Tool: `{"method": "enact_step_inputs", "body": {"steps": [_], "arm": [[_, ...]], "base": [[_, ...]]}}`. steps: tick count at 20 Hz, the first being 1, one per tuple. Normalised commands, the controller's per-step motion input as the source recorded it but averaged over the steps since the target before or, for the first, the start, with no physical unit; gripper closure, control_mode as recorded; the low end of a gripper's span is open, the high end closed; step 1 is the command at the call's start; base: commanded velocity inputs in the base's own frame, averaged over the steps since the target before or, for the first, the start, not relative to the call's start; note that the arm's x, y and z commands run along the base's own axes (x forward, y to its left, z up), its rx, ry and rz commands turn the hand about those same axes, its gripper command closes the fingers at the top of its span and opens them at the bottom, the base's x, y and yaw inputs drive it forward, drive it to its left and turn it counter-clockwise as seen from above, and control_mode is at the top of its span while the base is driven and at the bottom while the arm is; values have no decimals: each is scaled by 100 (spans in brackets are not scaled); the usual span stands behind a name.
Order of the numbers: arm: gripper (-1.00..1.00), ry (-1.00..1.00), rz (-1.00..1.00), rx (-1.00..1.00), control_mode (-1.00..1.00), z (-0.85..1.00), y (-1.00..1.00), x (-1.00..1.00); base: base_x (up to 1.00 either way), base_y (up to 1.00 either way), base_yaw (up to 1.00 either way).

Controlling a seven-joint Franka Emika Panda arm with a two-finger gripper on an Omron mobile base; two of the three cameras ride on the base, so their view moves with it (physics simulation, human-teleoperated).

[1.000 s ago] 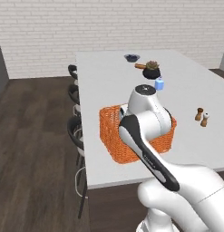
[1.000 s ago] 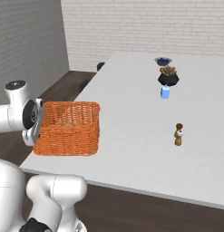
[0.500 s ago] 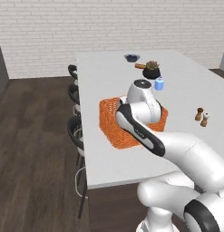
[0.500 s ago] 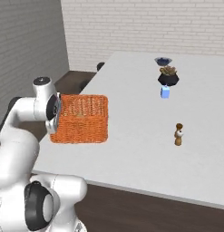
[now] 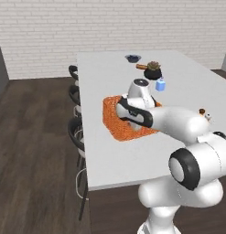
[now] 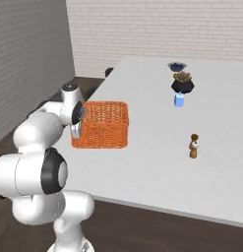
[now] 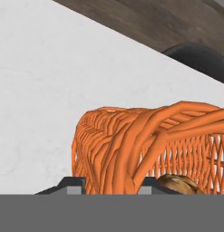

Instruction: Open the cabinet, pick up the bread from the cabinet and place it in the basket. Then move the basket to the dining counter.

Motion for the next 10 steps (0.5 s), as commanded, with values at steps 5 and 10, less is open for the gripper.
{"method": "enact_step_inputs", "body": {"steps": [5, 10], "arm": [[100, 0, 0, 0, -100, -46, -4, 97], [100, -1, 0, 0, -100, -50, 0, 58]], "base": [[0, 0, 0], [0, 0, 0]]}}
